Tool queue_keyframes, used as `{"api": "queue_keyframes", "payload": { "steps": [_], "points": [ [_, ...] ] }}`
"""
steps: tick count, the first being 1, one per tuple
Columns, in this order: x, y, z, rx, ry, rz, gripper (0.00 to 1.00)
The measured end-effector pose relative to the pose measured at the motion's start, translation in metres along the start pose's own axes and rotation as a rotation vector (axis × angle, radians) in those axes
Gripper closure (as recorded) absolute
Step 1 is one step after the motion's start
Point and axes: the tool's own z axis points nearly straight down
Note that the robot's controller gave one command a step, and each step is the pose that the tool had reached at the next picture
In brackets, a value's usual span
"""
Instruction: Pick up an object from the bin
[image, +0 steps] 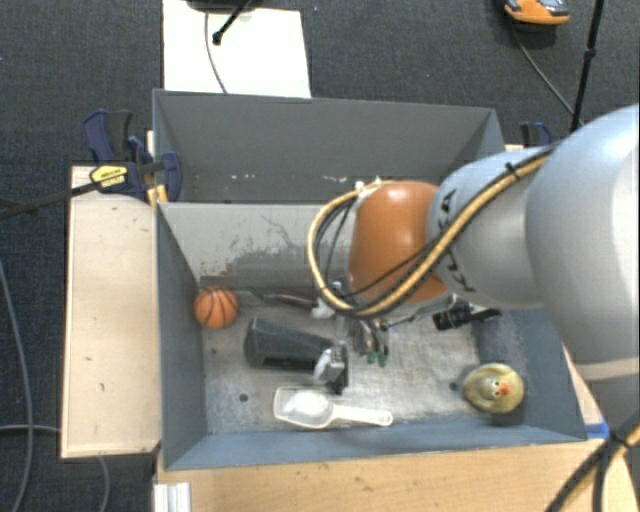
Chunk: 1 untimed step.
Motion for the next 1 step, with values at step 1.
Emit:
{"api": "queue_keyframes", "payload": {
  "steps": [1],
  "points": [
    [0.0031,0.0042,0.0121,0.001,0.001,0.018,0.0]
  ]
}}
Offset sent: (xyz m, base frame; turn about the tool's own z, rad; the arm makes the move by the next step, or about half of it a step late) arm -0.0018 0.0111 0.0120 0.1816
